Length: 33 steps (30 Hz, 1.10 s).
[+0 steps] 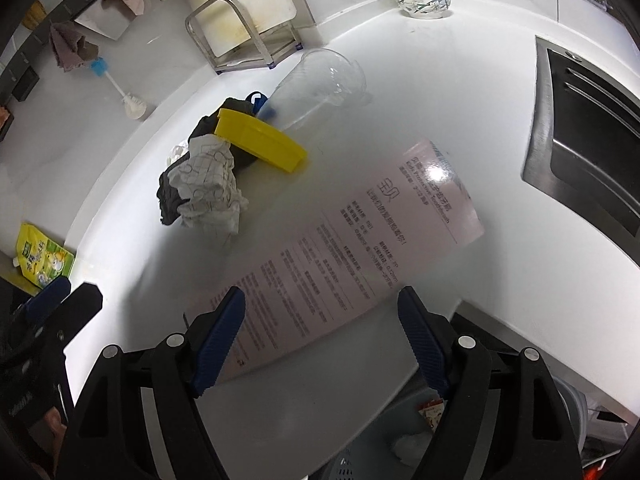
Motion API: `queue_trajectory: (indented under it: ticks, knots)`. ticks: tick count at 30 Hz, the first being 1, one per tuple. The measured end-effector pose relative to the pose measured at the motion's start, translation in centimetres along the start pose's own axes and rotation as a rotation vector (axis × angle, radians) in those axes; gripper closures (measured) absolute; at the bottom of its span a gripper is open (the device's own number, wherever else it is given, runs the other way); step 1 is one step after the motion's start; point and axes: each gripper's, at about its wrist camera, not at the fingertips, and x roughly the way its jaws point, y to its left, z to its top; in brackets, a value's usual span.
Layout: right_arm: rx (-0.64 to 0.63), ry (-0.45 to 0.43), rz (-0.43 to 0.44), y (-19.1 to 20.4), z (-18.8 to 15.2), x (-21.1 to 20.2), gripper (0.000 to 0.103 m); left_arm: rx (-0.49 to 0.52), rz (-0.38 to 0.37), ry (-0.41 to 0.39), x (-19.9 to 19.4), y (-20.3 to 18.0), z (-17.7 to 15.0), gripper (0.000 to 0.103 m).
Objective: Collect trash
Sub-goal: 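Move the right tool to the pink receipt and grasp its end, then lift the receipt with the right tool while the left tool grasps the patterned paper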
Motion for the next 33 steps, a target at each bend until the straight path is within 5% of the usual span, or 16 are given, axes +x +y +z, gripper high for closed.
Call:
queue_trajectory:
  ticks: [14,27,33]
  knots:
    - [0.021,0.009,-0.062,2.0,1.9,1.7,0.027,-0.014,0.004,0.003,0.6,1.2,0.6,0.016]
    - [-0.117,-0.010,-0.247,4.4,1.6,3.1,0.025,-0.043,0.028,-0.001,0.9,2.6,0.7,0.016]
    - [-0.172,-0.030,-0.243,3.5,1.8,2.5,0.058,-0.043,0.010,-0.001,1.3,2.0,0.8,0.016]
